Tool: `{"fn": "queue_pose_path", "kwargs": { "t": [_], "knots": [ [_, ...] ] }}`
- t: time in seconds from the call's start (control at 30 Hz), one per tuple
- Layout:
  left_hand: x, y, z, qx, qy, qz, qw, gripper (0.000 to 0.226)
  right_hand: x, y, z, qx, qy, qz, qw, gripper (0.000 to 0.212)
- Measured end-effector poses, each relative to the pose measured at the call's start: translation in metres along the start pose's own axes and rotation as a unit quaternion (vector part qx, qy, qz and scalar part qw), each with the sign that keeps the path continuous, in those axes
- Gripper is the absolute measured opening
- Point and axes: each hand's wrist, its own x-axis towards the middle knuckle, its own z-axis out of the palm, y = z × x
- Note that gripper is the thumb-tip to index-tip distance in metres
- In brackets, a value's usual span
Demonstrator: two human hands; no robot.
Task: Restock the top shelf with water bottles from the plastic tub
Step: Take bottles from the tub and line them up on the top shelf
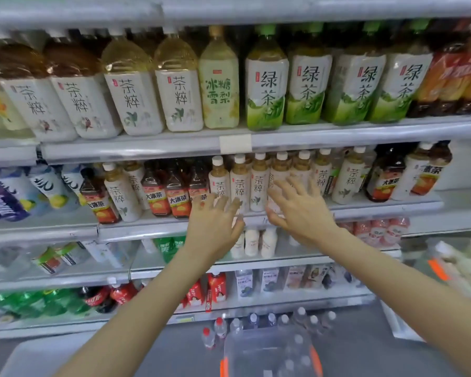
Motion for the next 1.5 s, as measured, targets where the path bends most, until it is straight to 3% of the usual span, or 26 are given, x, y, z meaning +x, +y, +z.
{"fn": "queue_pose_path", "kwargs": {
  "t": [0.17,0.53,0.77,1.0,1.2,1.4,1.5],
  "knots": [
    [-0.031,0.005,0.061,-0.03,-0.081,0.02,0.996,0.052,-0.041,-0.015,0.051,0.007,-0.076,0.006,0.997,0.055],
    [-0.119,0.067,0.189,-0.102,-0.2,0.021,0.974,0.054,-0.154,-0.01,0.19,0.009,-0.157,-0.02,0.987,0.048],
    [-0.181,0.114,0.269,-0.119,-0.333,0.001,0.935,0.052,-0.226,-0.02,0.276,0.057,-0.221,-0.004,0.974,0.054],
    [-0.255,0.157,0.344,-0.178,-0.367,-0.017,0.913,0.049,-0.309,-0.034,0.36,0.095,-0.275,0.007,0.957,0.053],
    [-0.3,0.187,0.401,-0.238,-0.351,-0.017,0.906,0.043,-0.366,-0.042,0.416,0.113,-0.347,-0.003,0.931,0.055],
    [-0.33,0.221,0.47,-0.28,-0.388,-0.024,0.878,0.042,-0.414,-0.05,0.476,0.133,-0.395,-0.002,0.909,0.057],
    [-0.339,0.241,0.503,-0.328,-0.422,-0.047,0.844,0.055,-0.428,-0.058,0.514,0.148,-0.403,0.021,0.903,0.066]
  ]
}}
